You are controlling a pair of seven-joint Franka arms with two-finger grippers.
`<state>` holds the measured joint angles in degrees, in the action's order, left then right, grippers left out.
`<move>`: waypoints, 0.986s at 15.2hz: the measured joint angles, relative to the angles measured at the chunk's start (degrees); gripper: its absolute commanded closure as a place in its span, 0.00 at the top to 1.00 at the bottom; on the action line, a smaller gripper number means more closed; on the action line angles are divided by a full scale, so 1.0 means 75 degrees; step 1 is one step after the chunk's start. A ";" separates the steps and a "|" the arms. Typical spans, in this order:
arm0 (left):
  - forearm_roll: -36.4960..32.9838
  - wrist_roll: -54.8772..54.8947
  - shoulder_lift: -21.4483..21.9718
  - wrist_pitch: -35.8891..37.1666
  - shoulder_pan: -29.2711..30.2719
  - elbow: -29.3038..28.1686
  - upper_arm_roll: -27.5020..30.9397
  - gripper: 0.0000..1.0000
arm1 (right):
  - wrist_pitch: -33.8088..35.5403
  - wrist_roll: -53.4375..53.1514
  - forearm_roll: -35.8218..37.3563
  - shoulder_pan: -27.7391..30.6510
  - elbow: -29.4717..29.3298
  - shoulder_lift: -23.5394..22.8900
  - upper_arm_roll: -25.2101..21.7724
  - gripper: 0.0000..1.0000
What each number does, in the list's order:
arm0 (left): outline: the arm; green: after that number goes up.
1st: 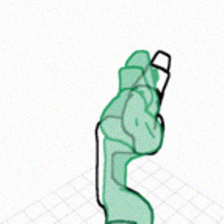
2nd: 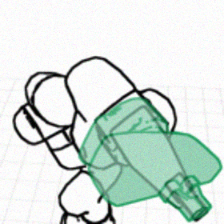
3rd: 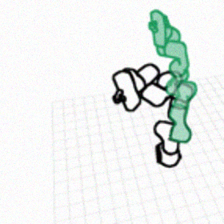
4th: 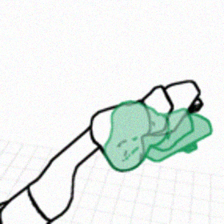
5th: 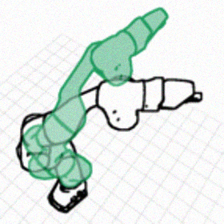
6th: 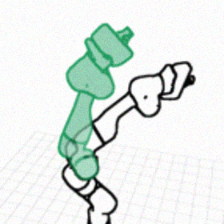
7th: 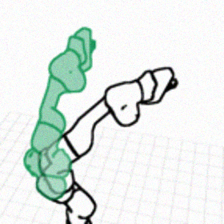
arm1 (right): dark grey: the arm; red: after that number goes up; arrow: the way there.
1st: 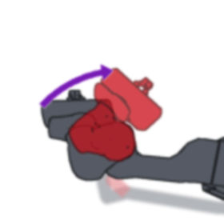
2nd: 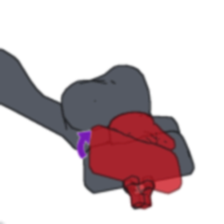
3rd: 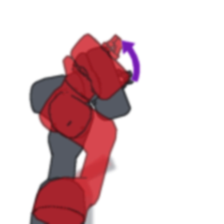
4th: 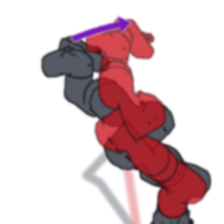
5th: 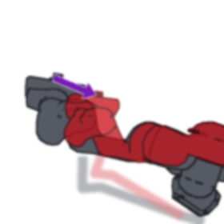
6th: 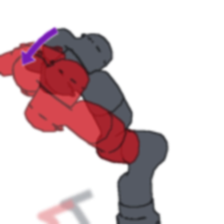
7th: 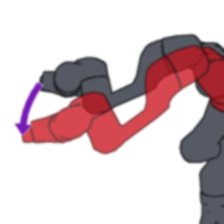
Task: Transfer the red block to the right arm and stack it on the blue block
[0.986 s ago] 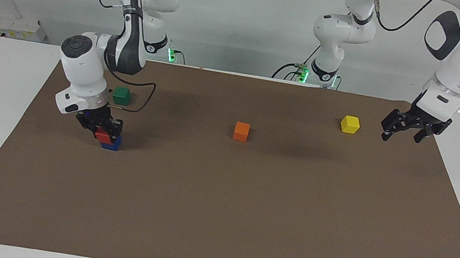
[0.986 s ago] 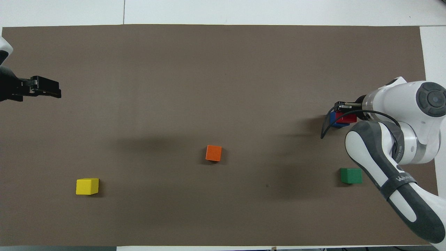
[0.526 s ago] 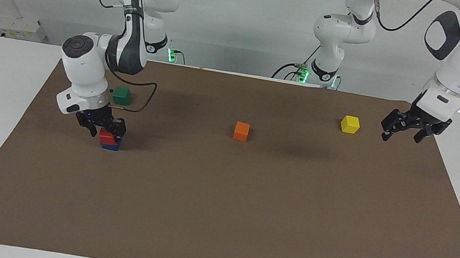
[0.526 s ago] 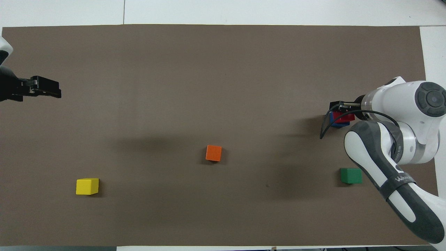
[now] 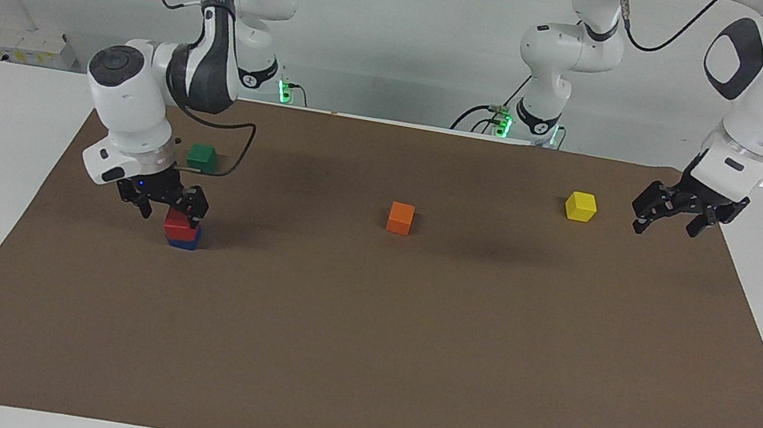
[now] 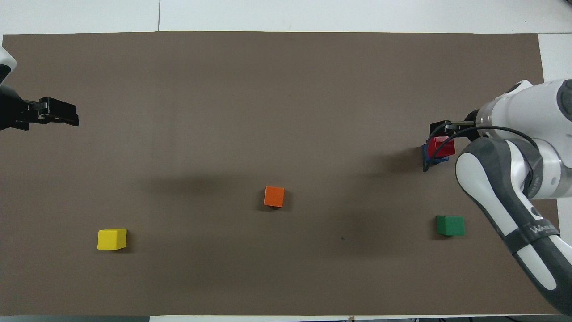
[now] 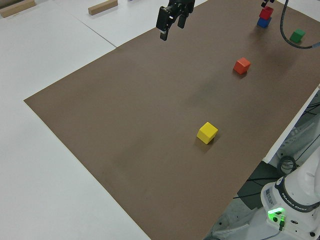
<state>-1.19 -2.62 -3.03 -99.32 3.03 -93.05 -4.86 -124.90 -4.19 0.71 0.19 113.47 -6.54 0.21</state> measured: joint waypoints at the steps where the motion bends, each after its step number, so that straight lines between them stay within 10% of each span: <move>1: 0.0000 0.0000 0.0000 0.0000 0.0000 0.0000 0.0000 1.00 | 0.0236 0.0072 0.0000 -0.0004 -0.0236 0.0082 0.0004 1.00; 15: 0.0000 0.0000 0.0000 0.0000 0.0000 0.0000 0.0000 1.00 | 0.4378 0.0838 -0.0012 0.0019 -0.2298 0.1271 -0.0040 1.00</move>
<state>-1.19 -2.62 -3.03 -99.32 3.03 -93.05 -4.86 -92.07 2.09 0.62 0.33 96.24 2.99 -0.09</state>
